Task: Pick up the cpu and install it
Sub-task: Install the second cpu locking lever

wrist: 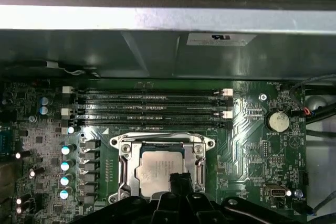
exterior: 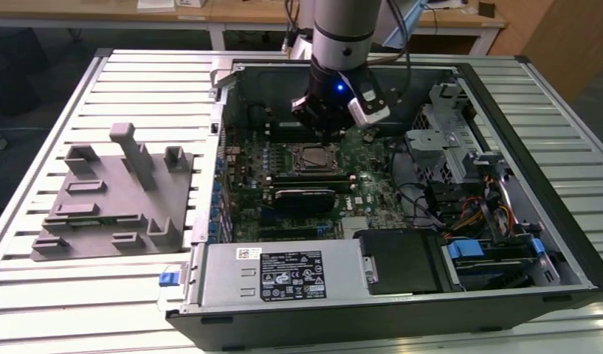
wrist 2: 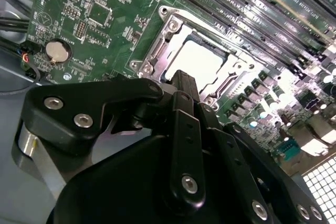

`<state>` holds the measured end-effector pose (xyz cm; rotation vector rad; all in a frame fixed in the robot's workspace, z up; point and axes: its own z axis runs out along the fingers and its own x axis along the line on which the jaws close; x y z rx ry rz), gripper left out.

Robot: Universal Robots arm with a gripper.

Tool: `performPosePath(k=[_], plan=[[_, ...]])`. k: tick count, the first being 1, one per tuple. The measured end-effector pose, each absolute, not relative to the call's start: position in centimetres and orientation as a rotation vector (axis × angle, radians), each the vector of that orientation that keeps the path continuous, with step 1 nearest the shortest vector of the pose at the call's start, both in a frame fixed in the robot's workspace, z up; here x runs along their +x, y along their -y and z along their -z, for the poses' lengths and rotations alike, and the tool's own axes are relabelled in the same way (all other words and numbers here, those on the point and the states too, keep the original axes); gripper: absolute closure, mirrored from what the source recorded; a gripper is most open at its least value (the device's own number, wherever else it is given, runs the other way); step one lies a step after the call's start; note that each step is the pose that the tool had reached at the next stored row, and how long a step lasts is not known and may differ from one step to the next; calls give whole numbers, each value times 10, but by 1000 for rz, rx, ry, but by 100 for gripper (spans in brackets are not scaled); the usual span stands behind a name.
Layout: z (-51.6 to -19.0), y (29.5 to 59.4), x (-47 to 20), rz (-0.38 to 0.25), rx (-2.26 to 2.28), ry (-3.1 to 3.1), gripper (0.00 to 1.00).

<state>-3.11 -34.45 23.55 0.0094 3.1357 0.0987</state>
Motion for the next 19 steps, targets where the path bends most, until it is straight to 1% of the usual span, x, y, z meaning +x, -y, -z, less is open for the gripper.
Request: performPosePath(k=[19], plan=[[-236,360,-31,-94,9,-3136,89]])
